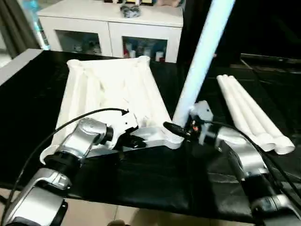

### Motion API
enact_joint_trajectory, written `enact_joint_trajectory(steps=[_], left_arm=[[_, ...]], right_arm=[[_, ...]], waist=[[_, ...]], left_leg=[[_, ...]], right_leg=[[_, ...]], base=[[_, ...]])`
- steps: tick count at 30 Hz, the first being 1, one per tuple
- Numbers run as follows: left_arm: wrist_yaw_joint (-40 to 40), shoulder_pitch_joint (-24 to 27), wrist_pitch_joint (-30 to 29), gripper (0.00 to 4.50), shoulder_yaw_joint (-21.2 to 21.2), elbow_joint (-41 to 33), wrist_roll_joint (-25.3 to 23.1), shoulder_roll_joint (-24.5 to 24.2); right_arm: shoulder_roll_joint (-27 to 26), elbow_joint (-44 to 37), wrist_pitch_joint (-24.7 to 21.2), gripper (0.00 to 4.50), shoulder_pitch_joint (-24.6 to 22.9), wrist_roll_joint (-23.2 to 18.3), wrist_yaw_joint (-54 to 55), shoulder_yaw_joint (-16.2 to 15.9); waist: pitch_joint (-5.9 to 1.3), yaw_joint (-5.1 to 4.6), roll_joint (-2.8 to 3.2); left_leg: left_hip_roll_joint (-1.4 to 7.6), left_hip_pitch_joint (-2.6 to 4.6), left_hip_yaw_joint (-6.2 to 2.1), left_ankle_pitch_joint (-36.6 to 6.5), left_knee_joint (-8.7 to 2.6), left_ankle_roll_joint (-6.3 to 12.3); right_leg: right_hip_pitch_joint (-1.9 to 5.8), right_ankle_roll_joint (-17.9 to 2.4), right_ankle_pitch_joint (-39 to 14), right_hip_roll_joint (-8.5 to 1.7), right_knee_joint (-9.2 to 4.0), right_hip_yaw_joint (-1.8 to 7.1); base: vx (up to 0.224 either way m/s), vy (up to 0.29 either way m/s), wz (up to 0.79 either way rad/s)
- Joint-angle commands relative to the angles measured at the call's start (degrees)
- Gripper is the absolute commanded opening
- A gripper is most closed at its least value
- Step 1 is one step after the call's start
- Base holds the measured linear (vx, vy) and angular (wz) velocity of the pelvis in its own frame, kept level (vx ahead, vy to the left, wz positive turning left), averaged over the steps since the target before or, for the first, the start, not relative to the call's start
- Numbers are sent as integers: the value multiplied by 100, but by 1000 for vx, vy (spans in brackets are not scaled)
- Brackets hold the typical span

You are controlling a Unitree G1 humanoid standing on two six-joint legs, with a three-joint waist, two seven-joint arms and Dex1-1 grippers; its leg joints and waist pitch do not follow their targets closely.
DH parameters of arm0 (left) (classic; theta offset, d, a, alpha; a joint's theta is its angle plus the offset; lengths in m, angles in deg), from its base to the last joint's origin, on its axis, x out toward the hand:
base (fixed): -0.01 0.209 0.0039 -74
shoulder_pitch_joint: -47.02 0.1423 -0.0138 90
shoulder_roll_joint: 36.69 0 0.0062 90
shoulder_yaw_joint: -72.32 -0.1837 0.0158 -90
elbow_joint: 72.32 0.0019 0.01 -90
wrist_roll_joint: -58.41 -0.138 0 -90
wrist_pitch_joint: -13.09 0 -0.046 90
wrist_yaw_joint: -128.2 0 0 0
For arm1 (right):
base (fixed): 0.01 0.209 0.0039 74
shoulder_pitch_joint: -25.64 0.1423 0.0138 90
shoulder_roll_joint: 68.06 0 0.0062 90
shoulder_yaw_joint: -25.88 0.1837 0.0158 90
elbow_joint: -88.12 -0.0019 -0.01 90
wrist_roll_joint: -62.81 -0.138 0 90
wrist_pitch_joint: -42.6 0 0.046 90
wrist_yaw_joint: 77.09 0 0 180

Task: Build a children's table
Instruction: Insert table leg to table base, then rotate leg to tighten

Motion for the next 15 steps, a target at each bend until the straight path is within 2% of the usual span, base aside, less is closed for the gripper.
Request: enact_joint_trajectory(steps=[1,3,6,7,9,11,13,15], left_arm=[[-8,-225,227,0,123,-80,-55,-123],[-216,-275,287,0,65,-72,-36,-109],[-366,-378,409,0,-45,75,-132,-129],[-411,-440,480,0,-98,186,-193,-137],[-449,-507,540,0,-137,314,-249,-138],[-476,-575,560,0,-144,434,-281,-133],[-499,-694,567,0,-92,625,-322,-110],[-510,-764,486,0,-41,710,-305,-96]], right_arm=[[-66,439,-336,191,-391,98,-692,-534],[-25,349,-351,191,-436,26,-993,-620],[39,246,-367,191,-497,-1,-1291,-757],[68,192,-377,191,-532,-11,-1423,-815],[96,148,-379,191,-562,-14,-1535,-861],[108,124,-390,191,-579,-30,-1592,-866],[115,115,-380,191,-593,-38,-1660,-825],[126,105,-387,191,-593,-51,-1722,-794]], waist=[[-304,-3,-4],[-319,6,27],[-343,32,33],[-348,34,61],[-352,42,39],[-344,44,47],[-324,41,29],[-282,33,33]], left_leg=[[448,122,-192,-1099,-448,134],[454,115,-189,-1011,-439,189],[464,126,-179,-843,-434,255],[471,130,-183,-826,-433,248],[476,139,-183,-872,-438,236],[469,138,-177,-940,-440,217],[467,142,-179,-1055,-454,179],[472,192,-187,-1373,-491,80]], right_leg=[[187,-803,-1427,-824,-567,403],[199,-842,-1136,-811,-543,399],[207,-943,-636,-786,-501,377],[202,-965,-554,-785,-487,372],[217,-1025,-411,-799,-474,369],[220,-1034,-502,-810,-500,369],[226,-1020,-738,-820,-528,374],[220,-950,-1422,-845,-607,384]], base=[[0,0,0],[0,0,0],[0,0,0],[0,0,0],[0,0,0],[0,0,0],[0,0,0],[0,0,0]])
